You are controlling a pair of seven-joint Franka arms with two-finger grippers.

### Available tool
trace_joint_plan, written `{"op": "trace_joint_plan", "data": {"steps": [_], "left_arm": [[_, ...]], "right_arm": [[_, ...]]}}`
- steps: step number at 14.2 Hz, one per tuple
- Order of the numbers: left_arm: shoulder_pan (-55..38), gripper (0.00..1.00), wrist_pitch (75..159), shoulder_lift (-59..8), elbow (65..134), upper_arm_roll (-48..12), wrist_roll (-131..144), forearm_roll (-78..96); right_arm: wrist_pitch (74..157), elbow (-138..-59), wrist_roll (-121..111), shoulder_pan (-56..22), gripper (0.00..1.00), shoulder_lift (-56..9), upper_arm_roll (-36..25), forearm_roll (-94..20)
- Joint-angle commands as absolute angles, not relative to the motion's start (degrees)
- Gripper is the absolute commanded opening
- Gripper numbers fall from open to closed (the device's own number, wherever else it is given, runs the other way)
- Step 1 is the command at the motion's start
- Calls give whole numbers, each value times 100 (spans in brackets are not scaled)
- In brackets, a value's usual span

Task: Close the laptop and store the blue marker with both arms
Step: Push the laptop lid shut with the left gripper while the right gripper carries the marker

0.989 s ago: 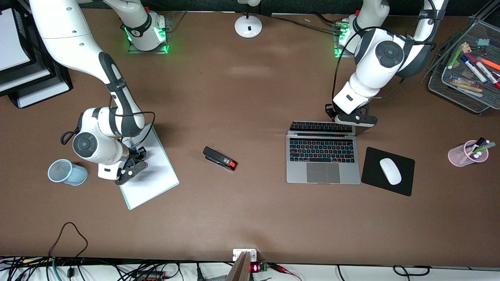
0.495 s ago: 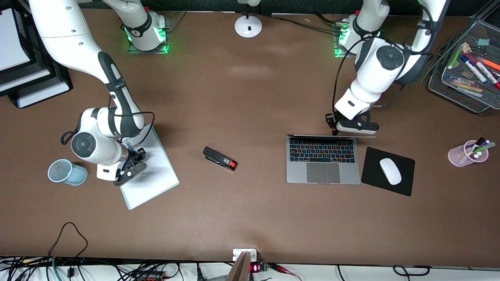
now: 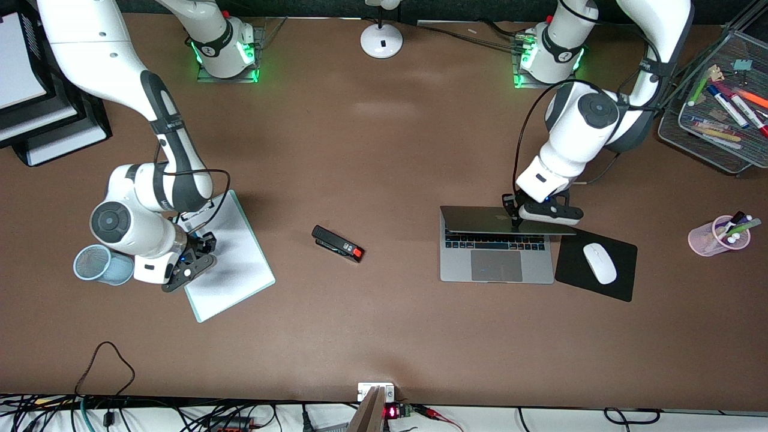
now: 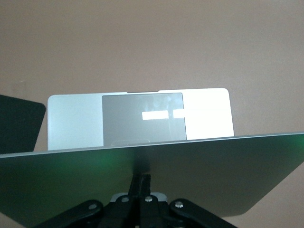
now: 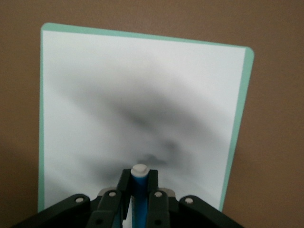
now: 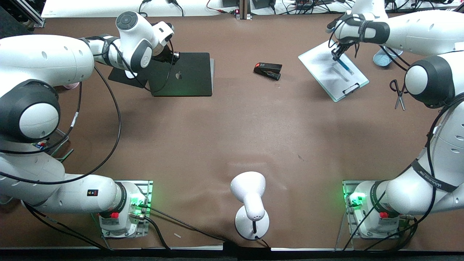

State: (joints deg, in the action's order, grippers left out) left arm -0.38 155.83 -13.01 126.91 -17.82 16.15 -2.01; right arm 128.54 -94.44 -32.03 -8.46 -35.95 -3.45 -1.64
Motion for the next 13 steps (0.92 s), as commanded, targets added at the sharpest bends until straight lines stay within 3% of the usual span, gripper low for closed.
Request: {"op": "trace_joint_plan", "data": {"steps": [1,13], "left_arm": [[9,0,15837,-1695,12419,-1802,1547,-412],[-9,0,16557,-2662,11769,-1582,1266,-527]], "right_arm": [[12385,-9150,-3270,-817,0,-3464,-360,-272],[11743,-9097,-4007,-536,0,-2515,-378,-272]]}}
